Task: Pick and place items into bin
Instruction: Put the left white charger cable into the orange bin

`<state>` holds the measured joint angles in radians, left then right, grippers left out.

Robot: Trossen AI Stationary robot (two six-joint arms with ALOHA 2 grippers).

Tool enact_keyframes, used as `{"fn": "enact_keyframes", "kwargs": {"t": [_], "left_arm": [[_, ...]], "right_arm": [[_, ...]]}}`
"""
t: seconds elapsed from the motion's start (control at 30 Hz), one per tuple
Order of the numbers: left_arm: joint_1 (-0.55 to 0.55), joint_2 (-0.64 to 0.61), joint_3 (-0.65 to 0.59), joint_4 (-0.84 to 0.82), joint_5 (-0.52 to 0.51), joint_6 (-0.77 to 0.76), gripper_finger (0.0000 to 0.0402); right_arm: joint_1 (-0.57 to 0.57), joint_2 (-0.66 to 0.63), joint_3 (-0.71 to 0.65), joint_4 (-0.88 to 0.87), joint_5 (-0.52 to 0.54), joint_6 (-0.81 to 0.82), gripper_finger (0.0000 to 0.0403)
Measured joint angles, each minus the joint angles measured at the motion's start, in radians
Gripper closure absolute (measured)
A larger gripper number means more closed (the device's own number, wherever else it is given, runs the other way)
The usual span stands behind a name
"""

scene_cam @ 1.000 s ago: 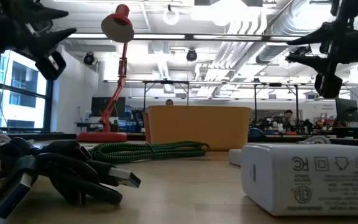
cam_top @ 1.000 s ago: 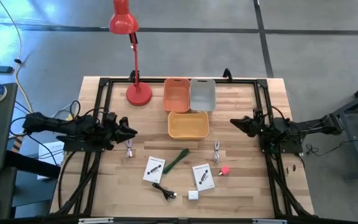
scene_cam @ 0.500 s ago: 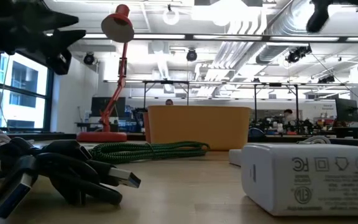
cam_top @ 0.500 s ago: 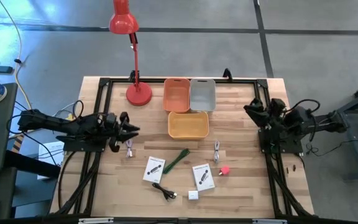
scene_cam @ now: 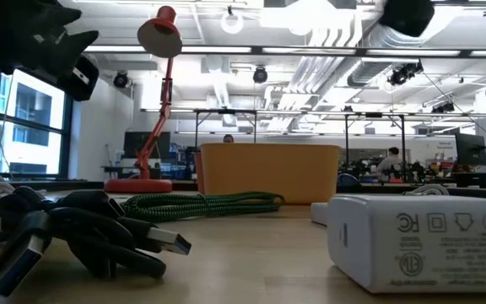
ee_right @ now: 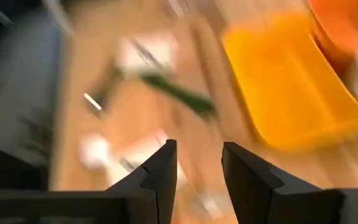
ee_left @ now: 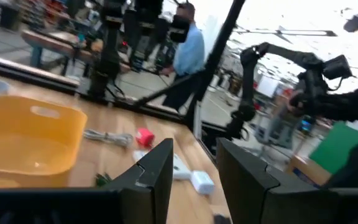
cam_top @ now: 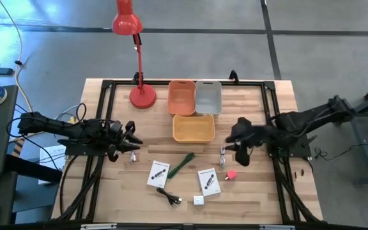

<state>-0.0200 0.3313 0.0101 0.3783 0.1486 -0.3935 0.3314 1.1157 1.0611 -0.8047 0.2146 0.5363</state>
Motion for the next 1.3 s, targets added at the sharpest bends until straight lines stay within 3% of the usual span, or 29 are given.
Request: {"fn": "enact_keyframes", "kwargs": {"t": [0.2, 0.47, 0.67, 0.77, 0.9, 1.0, 1.1, 1.3], "left_arm": [[0.0, 0.0, 0.0, -0.151, 0.051, -0.084, 0.0291], [0.0, 0.0, 0.002, -0.262, 0.121, -0.142, 0.0291], [0.0, 0.0, 0.105, -0.373, 0.153, 0.04, 0.0291], [0.0, 0.001, 0.215, -0.609, 0.119, 0.161, 0.0291], [-0.001, 0.051, 0.392, -0.988, -0.031, 0.222, 0.0291], [0.0, 0.123, 0.507, -1.202, -0.149, 0.143, 0.0291], [0.0, 0.2, 0.573, -1.329, -0.201, 0.009, 0.0291], [0.0, 0.346, 0.585, -1.25, -0.166, -0.19, 0.0291]], "right_arm": [[0.08, 0.082, 0.103, -0.271, 0.195, 0.256, 0.0284], [0.159, 0.06, 0.024, -0.354, 0.201, 0.664, 0.0284], [0.183, 0.06, -0.07, -0.184, 0.199, 0.69, 0.0284], [0.182, 0.06, -0.105, -0.108, 0.2, 0.66, 0.0284], [0.182, 0.061, -0.128, -0.047, 0.219, 0.611, 0.0284], [0.181, 0.061, -0.129, -0.043, 0.266, 0.584, 0.0284], [0.181, 0.061, -0.129, -0.043, 0.317, 0.56, 0.0284], [0.179, 0.059, -0.129, -0.048, 0.356, 0.515, 0.0284]]}}
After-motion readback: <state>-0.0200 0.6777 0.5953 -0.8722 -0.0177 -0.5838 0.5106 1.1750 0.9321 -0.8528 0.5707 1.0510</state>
